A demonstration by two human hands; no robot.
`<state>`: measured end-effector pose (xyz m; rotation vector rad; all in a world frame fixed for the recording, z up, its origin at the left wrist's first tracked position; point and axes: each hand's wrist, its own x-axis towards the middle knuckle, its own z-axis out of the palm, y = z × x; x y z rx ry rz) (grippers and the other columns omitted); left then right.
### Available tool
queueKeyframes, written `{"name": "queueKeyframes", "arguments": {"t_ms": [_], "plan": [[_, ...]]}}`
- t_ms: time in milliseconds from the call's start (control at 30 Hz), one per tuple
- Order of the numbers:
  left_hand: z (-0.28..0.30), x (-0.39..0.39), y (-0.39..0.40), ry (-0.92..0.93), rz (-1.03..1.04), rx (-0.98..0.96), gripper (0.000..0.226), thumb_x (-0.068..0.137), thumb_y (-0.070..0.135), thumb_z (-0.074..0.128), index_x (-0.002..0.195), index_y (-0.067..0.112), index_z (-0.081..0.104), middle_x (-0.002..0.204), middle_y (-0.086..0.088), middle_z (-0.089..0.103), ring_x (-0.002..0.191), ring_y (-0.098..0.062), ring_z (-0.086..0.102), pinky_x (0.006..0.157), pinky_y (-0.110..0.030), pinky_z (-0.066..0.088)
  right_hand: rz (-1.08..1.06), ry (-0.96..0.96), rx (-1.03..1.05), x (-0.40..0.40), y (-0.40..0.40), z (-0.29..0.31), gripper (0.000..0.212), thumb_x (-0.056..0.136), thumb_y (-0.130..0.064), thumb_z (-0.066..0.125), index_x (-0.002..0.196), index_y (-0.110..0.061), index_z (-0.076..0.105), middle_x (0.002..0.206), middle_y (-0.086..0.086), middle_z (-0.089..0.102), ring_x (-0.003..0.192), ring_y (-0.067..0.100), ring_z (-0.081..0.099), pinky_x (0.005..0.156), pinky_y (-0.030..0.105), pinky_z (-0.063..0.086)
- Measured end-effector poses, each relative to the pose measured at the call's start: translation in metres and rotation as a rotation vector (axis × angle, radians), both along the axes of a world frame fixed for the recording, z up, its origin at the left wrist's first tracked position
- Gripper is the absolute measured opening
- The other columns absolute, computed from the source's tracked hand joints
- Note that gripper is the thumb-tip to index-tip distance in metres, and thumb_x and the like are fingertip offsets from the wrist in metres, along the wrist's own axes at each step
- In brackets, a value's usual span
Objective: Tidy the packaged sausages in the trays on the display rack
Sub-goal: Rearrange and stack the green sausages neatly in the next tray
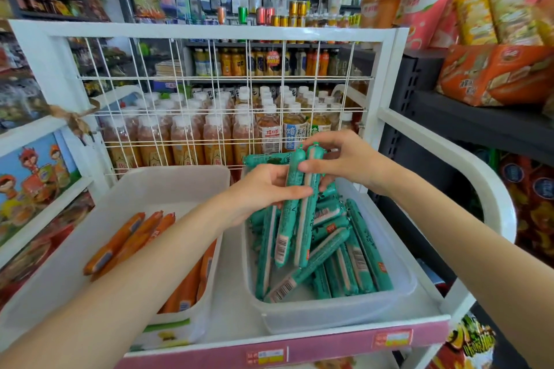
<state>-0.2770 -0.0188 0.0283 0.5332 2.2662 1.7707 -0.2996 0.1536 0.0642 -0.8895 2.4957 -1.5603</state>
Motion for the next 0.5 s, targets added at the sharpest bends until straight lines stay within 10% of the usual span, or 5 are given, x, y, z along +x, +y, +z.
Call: {"name": "queueKeyframes", "arguments": {"t_ms": [500], "plan": [[0.010,-0.001,-0.012,0.099,-0.009,-0.027,0.023,0.080,0.008,0.066,0.097,0.023,0.064,0.096,0.004,0.070,0.086,-0.005,0.066,0.078,-0.020,0.054,0.172,-0.131,-0.194,-0.002,0.017,0.019,0.029,0.068,-0.009,0.064,0.097,-0.010,0.066,0.093,0.005,0.069,0.081,0.015,0.064,0.073,0.022,0.054]]}}
